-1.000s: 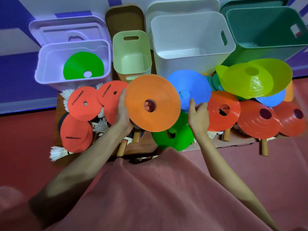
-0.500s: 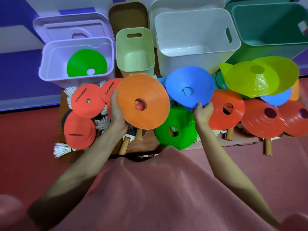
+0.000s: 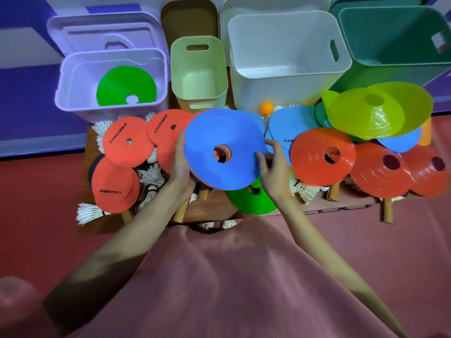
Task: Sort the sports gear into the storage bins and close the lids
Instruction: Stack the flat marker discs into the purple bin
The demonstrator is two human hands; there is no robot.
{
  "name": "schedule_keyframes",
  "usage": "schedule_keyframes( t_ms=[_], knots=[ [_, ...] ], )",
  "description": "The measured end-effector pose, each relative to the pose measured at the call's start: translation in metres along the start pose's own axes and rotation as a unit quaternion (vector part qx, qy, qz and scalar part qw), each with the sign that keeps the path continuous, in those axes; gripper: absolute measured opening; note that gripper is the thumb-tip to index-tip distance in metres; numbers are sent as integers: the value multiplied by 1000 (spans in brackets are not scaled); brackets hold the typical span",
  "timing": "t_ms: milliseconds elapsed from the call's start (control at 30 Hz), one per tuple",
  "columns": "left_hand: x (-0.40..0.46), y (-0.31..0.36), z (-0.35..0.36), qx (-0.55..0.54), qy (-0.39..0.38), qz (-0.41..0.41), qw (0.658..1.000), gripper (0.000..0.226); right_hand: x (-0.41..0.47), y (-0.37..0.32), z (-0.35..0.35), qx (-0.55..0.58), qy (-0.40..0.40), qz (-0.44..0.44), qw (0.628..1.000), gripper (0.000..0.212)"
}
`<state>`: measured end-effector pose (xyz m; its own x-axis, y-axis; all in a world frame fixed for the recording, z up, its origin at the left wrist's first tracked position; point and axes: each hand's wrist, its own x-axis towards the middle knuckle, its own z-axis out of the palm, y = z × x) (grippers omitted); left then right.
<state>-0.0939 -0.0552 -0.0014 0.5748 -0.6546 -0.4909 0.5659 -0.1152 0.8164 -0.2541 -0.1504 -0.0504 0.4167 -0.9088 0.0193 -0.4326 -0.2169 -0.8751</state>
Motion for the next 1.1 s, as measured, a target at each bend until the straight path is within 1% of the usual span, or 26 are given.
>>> schedule_keyframes(
  t_ms=[33,133,200,267,367,467,533,633,733,800,900,967,1100],
  knots=[
    [2,-2,-3,2,-1,-15,1000,46,-2,-2,1,-17,-1,-10,1000,30],
    [2,-4,-12,15,-4,-22,1000,52,-5,-6,1,-47,-2,-31,998,33],
    [3,-4,-19,12,7,-23,1000,51,-6,-5,2,-73,-7,-20,997,33],
    [4,-2,-27,9,22,-15,1000,48,-9,-1,3,-94,3,11,995,31],
    [6,-1,-40,9,35,-17,999,50,-19,8,4,-155,7,93,983,25],
    [6,2,-50,10,50,-21,998,50,-34,16,9,-205,-46,146,967,25],
    [7,2,-55,11,43,-10,999,44,-44,18,16,-205,-85,161,962,28],
    [5,2,-59,17,27,4,999,38,-55,18,28,-207,-135,152,957,33],
    [5,2,-65,35,10,0,999,47,-61,17,38,-227,-155,137,952,39],
    [5,2,-69,45,-1,3,999,47,-62,15,41,-250,-162,130,946,45],
    [7,4,-71,47,-14,11,999,46,-62,15,43,-279,-153,121,940,54],
    [10,5,-74,45,-22,14,999,48,-62,12,42,-297,-129,119,939,59],
    [16,8,-77,60,-40,11,997,57,-64,-7,31,-293,-36,124,947,59]
  ],
)
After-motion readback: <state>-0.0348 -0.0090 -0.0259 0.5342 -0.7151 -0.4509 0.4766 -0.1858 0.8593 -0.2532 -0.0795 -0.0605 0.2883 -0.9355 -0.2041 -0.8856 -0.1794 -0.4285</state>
